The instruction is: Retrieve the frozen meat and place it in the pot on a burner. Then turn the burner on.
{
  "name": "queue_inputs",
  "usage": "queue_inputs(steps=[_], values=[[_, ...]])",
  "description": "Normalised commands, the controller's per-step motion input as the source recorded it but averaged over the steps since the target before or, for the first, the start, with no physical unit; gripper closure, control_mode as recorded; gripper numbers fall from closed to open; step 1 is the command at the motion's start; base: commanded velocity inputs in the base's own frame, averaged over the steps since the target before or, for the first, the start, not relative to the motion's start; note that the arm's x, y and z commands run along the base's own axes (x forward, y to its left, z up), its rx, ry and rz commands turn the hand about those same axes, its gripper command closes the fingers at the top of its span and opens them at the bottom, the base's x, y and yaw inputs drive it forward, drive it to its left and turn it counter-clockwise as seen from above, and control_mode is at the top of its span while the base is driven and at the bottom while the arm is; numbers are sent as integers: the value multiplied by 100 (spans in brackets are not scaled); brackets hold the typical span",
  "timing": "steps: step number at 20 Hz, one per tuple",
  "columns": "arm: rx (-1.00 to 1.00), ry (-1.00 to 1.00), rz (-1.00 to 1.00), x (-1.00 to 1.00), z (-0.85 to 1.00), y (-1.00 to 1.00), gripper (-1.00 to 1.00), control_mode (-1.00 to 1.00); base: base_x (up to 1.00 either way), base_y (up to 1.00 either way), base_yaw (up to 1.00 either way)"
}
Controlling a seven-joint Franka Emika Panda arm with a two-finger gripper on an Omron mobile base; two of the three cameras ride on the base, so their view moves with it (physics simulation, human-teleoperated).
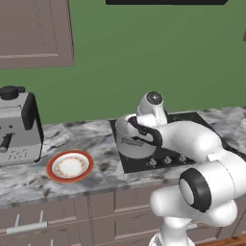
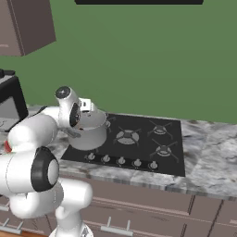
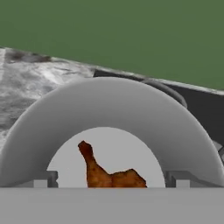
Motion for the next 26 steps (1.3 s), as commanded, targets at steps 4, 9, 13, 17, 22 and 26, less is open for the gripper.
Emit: queue_inputs(steps=[4, 9, 13, 17, 22, 26], values=[[0, 10, -21, -69, 63, -13, -100, -100, 0, 0, 0], [3, 22, -25, -67, 31, -12, -100, -100, 0, 0, 0], [18, 26, -12, -63, -3, -16, -100, -100, 0, 0, 0], [19, 24, -12, -38, -35, -36, -100, -100, 0, 0, 0], [2, 9, -17, -66, -48, -9, -100, -100, 0, 0, 0], [-2, 1, -11, -15, -76, -2, -100, -100, 0, 0, 0]])
